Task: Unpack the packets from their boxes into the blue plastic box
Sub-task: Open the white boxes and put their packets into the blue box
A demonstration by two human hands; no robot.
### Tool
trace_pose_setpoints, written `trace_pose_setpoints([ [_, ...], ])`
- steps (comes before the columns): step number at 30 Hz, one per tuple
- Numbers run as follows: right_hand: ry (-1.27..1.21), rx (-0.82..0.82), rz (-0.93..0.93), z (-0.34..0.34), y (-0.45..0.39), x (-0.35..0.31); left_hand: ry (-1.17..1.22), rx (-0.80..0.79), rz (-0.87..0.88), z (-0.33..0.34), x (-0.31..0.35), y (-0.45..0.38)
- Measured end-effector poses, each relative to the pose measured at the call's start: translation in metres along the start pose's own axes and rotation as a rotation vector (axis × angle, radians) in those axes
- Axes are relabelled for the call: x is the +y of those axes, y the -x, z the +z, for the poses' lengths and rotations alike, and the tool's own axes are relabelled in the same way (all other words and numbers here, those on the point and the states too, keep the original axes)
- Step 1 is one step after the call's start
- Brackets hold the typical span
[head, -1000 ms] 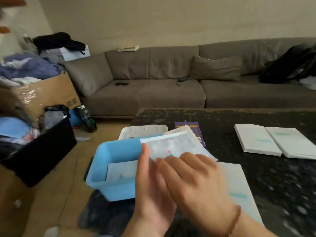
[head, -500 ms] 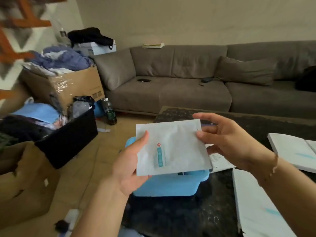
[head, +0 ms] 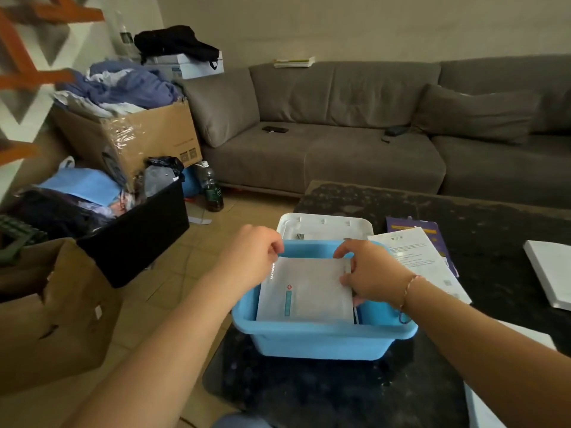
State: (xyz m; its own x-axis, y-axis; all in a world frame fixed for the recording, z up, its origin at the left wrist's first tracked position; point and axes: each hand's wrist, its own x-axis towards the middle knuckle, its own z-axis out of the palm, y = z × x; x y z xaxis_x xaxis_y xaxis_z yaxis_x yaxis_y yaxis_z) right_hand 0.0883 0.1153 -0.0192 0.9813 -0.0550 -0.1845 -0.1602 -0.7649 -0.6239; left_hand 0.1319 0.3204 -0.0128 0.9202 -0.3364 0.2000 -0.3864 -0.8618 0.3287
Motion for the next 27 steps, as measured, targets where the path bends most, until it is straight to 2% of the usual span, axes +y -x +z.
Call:
trace_pose_setpoints([
  [2, 0.075, -0.044, 0.024, 0.008, -0.007, 0.004, -0.319, -0.033, 0.105, 0.004, 0.007, 0.000],
  [4, 0.127, -0.081, 0.041, 0.013, -0.011, 0.006, -0.532, -0.091, 0.185, 0.008, 0.014, -0.001],
  [8, 0.164, -0.136, 0.053, 0.021, -0.011, 0.007, -0.708, -0.226, 0.225, 0.018, 0.015, -0.005],
  [12, 0.381, -0.107, 0.016, 0.025, -0.008, 0.006, -0.796, -0.318, 0.264, 0.020, 0.018, -0.009],
  [15, 0.470, -0.108, 0.037, 0.024, -0.004, 0.005, -0.616, -0.349, 0.281, 0.026, 0.020, -0.014],
  [19, 0.444, -0.229, 0.099, 0.022, -0.003, 0.002, -0.210, -0.579, 0.175, 0.033, 0.021, -0.021],
  [22, 0.398, -0.276, 0.119, 0.025, -0.004, 0.002, -0.173, -0.634, 0.136, 0.041, 0.013, -0.024],
  [27, 0.419, -0.294, 0.064, 0.024, 0.001, 0.004, -0.135, -0.606, 0.113, 0.047, 0.006, -0.029],
])
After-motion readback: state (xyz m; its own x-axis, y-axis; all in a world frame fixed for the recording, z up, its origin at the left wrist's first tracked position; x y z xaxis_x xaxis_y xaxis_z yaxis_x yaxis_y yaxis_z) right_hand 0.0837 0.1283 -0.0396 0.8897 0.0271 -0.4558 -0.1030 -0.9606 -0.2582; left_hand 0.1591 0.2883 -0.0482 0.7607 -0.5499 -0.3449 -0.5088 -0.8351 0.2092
